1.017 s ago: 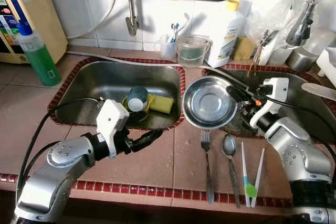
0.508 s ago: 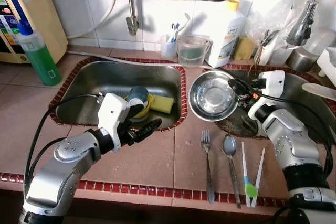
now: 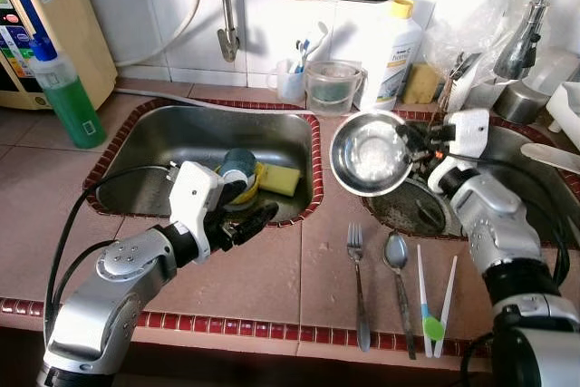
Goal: Kitchen organization
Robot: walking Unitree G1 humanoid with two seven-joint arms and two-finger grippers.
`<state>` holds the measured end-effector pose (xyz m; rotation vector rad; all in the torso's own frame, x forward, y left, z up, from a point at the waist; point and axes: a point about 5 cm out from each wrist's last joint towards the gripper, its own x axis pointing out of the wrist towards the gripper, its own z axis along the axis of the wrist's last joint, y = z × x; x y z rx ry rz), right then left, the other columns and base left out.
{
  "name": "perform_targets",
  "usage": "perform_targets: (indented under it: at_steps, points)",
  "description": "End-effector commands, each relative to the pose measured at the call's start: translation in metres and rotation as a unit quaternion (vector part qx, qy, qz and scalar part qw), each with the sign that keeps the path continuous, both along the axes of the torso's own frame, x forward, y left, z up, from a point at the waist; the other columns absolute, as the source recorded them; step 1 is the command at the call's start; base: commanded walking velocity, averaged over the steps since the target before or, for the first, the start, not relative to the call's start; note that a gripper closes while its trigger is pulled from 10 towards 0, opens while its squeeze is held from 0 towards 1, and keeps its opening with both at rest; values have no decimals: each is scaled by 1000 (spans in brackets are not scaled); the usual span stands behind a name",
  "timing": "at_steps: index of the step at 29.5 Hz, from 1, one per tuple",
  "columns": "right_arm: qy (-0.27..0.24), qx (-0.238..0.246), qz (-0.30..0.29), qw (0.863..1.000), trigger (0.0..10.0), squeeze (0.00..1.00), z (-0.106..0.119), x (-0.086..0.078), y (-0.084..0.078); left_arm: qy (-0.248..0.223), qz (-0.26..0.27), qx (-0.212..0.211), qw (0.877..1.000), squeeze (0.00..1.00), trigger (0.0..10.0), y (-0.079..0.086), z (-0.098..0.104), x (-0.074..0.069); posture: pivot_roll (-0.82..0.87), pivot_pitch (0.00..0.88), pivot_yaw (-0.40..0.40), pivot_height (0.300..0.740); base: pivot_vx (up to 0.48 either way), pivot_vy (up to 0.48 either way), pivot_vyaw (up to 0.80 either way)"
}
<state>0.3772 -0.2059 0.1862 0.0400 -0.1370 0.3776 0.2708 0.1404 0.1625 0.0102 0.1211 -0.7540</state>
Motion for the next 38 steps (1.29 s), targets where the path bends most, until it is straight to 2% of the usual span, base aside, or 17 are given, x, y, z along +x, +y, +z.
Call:
perform_targets:
  at_steps: [1,7,16,24,33,36,38]
  points:
    - [-15,9,3,1000,10000,0,7,2,1,-12,2,3,1000,0,10000,0,6,0,-12,38,-2,740,0,0,0]
    - [-27,3,24,999,10000,0,8,3,7,-14,11,6,1000,0,10000,2,7,1,-11,42,2,740,0,0,0]
    - [-30,3,51,998,10000,0,12,7,13,-28,59,17,998,0,10000,11,10,12,-12,50,5,740,0,0,0]
    - [-21,-5,69,997,10000,0,14,12,21,-29,64,15,997,0,10000,10,11,14,-12,51,5,740,0,0,0]
    - [-8,-3,99,995,10000,0,16,18,41,-33,69,24,997,0,10000,17,13,13,4,68,7,740,0,0,0]
    - [-7,-22,100,995,10000,0,16,20,49,-31,77,23,996,0,10000,21,13,13,6,75,11,740,0,0,0]
    - [3,-53,100,994,10000,0,12,22,59,-30,79,23,996,0,10000,23,14,12,6,79,12,740,0,0,0]
